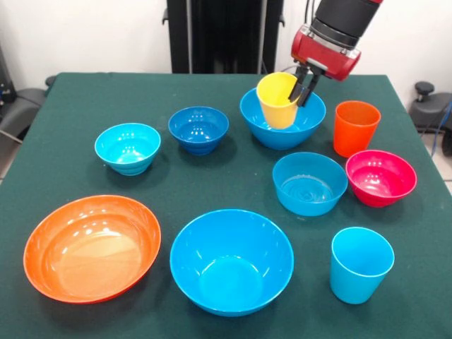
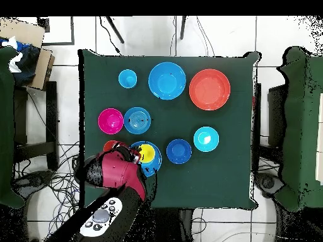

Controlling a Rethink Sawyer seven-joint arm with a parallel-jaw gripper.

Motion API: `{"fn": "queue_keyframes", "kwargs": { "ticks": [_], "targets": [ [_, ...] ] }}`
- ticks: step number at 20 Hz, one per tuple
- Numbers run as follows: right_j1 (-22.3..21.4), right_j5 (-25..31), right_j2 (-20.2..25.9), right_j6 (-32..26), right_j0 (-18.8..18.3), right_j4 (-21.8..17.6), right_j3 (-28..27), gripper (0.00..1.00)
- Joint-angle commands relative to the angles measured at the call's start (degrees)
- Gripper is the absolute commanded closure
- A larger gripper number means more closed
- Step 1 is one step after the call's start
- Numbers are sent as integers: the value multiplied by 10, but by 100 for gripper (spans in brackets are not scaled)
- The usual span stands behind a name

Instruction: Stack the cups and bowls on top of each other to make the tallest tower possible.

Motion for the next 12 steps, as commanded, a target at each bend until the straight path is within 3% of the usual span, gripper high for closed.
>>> {"fn": "queue_keyframes", "kwargs": {
  "ticks": [1,12],
  "targets": [
    [35,-5,43,102,-7,24,-48,100],
    [46,-12,38,104,-2,25,-50,100]
  ]
}}
